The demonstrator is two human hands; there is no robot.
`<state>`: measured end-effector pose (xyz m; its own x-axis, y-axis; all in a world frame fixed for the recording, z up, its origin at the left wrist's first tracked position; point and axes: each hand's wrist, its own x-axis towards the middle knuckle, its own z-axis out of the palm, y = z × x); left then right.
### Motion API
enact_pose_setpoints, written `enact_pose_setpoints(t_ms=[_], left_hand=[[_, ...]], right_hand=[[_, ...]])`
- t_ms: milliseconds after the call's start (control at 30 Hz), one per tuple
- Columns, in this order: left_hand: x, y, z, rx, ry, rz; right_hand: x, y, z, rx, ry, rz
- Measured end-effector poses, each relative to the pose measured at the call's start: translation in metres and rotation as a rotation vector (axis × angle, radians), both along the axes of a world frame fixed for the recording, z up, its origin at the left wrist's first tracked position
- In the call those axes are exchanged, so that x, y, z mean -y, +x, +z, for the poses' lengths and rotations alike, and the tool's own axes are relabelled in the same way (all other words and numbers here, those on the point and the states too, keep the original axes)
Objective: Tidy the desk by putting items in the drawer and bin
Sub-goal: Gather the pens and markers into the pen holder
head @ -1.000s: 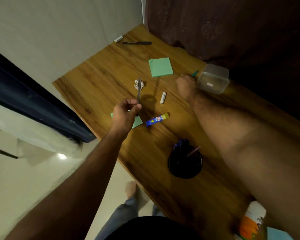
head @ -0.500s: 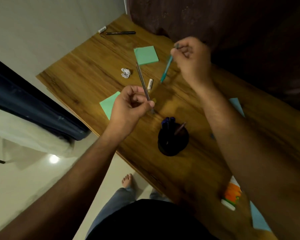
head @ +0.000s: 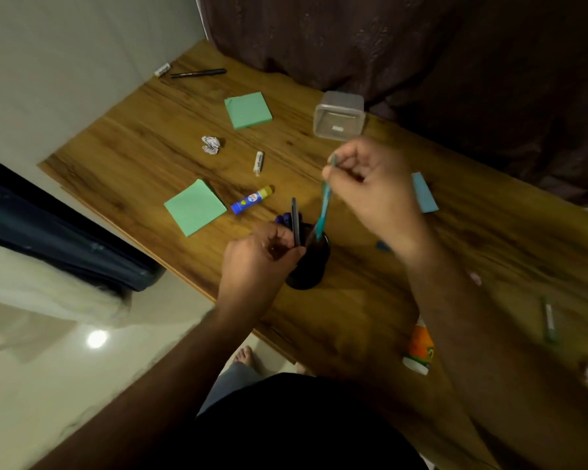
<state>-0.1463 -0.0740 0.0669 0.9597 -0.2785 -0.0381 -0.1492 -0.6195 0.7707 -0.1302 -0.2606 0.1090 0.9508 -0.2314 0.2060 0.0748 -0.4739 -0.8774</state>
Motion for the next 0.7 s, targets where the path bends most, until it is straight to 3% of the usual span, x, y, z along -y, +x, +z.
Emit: enact_pose_setpoints(t_ms=[300,700], left_hand=[[0.003,0.004,-0.023,-0.082,0.138,0.018],[0.002,0.009,-0.035,-0.061,0.197,-0.004]], right_hand=[[-0.018,-0.008,-0.048,-0.141,-0.244,0.041],[-0.019,-0.010,-0.060,-0.186,-0.346,0.048]])
